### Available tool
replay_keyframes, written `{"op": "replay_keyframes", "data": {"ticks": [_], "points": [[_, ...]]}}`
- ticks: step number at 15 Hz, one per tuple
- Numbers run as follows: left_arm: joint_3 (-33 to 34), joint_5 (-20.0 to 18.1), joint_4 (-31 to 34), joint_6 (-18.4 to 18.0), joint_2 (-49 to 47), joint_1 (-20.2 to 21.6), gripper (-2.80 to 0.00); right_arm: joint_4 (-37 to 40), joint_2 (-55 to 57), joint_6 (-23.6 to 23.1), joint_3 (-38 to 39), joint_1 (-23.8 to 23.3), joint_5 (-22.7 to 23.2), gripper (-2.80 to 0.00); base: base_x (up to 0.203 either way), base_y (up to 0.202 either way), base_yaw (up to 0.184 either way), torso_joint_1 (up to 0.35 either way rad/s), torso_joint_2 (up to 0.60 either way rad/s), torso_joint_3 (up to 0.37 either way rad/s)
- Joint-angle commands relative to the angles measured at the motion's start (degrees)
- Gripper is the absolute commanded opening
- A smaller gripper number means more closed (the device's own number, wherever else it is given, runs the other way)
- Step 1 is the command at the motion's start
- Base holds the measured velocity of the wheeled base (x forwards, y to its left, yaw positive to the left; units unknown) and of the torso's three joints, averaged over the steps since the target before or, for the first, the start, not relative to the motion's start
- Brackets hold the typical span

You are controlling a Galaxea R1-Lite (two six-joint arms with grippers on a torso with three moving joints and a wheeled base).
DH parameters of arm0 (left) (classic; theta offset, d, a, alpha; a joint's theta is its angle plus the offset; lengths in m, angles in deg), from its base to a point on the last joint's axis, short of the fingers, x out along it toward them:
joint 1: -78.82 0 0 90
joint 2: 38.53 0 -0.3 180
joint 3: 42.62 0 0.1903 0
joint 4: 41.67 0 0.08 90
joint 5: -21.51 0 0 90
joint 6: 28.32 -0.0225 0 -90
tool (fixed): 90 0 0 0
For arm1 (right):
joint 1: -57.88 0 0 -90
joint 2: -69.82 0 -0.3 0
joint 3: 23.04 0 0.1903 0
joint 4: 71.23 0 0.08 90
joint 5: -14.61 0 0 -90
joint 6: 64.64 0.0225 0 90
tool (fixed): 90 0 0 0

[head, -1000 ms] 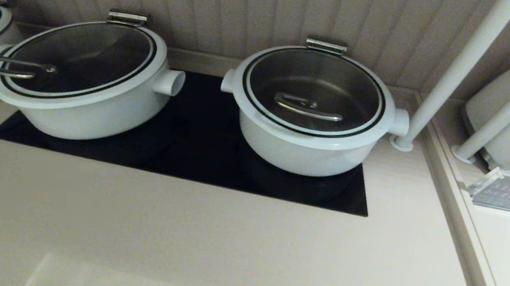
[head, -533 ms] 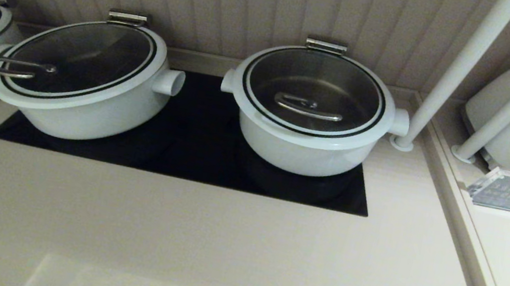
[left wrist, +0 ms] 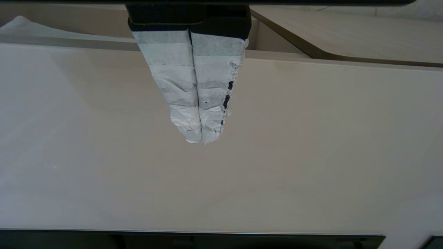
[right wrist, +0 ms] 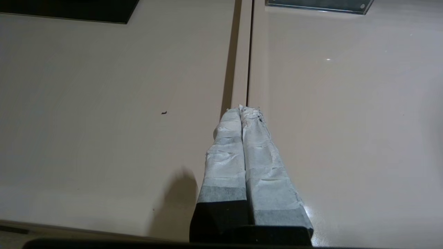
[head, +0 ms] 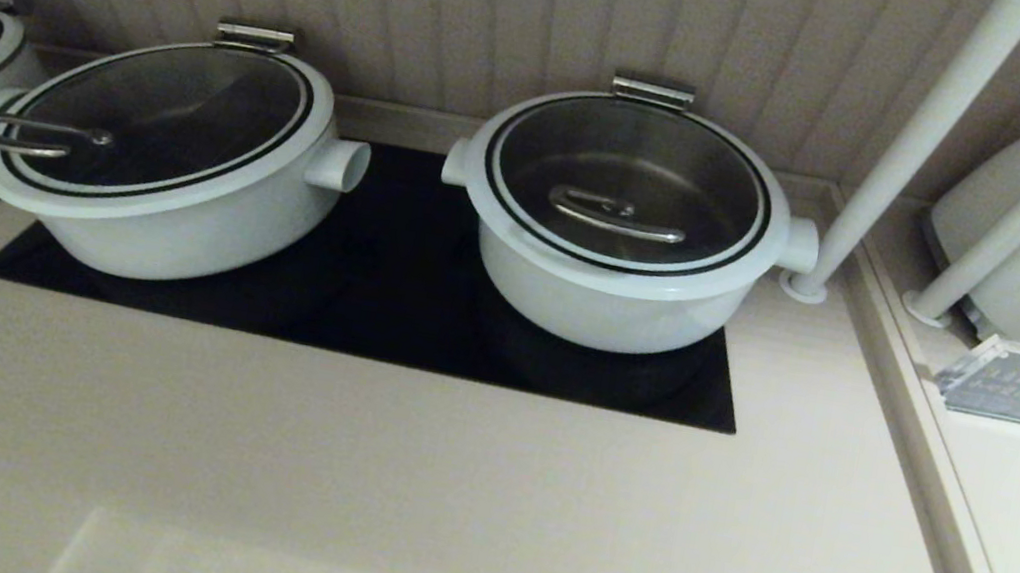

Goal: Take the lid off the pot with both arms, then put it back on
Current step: Open the food pot lid a small opening with the right arm

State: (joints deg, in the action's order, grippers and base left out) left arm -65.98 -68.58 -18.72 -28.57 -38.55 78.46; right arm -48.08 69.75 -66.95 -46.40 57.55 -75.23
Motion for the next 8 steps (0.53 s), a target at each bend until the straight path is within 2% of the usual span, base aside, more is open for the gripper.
{"op": "replay_keyframes", "data": {"ticks": [1, 6, 8], "points": [[0.0, 0.0, 0.0, 0.0, 0.0, 0.0, -2.80, 0.0, 0.1, 0.2, 0.0, 0.0, 0.1, -2.80, 0.000, 0.000, 0.000, 0.000, 0.00, 0.000], [0.0, 0.0, 0.0, 0.0, 0.0, 0.0, -2.80, -0.8, 0.1, -0.6, -0.4, 0.0, 0.5, -2.80, 0.000, 0.000, 0.000, 0.000, 0.00, 0.000], [0.0, 0.0, 0.0, 0.0, 0.0, 0.0, -2.80, 0.1, 0.1, -0.7, -3.6, 0.1, 0.6, -2.80, 0.000, 0.000, 0.000, 0.000, 0.00, 0.000]]}}
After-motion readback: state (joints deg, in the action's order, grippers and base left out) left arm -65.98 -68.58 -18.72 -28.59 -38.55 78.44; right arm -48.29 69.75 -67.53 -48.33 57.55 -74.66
